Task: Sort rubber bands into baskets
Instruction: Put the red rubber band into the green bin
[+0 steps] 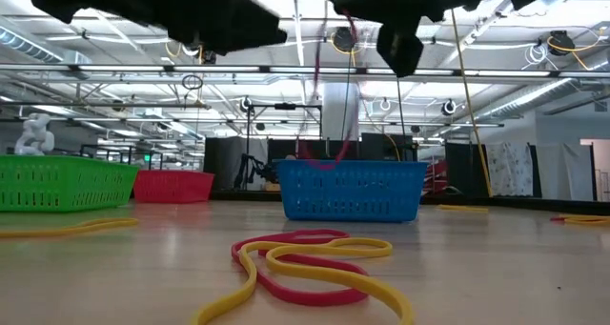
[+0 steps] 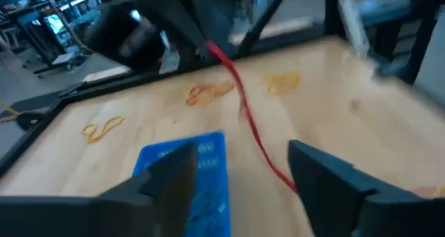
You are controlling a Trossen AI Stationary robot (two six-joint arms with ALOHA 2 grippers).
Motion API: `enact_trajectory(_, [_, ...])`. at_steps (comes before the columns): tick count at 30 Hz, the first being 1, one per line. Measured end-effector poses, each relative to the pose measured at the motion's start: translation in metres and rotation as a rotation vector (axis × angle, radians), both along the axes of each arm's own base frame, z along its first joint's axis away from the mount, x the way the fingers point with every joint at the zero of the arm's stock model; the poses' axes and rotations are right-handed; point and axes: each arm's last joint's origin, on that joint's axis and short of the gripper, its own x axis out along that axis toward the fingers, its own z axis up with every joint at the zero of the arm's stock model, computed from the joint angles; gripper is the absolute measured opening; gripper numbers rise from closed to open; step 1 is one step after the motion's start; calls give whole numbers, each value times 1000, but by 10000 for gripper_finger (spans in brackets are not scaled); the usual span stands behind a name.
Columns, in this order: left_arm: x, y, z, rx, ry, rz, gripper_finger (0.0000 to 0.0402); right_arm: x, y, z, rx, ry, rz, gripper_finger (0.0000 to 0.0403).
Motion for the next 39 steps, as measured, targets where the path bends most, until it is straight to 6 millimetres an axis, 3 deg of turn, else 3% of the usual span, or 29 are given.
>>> enact_trajectory(3, [1,-1,5,-83,-40,7,277,5,5,-7,-30,-15,-27,0])
enact_trajectory(7, [2,-3,10,-170,-73,-54,299,11,4,-10,-76,-52,-83,0])
enact_trajectory(19, [5,7,9,-247,-73,43,302,14,4,-5,-96,-130,-81,0])
enact_trajectory(39, [6,8,9,-259,-63,-14,302,16,2,7,-104,-249,-138,0])
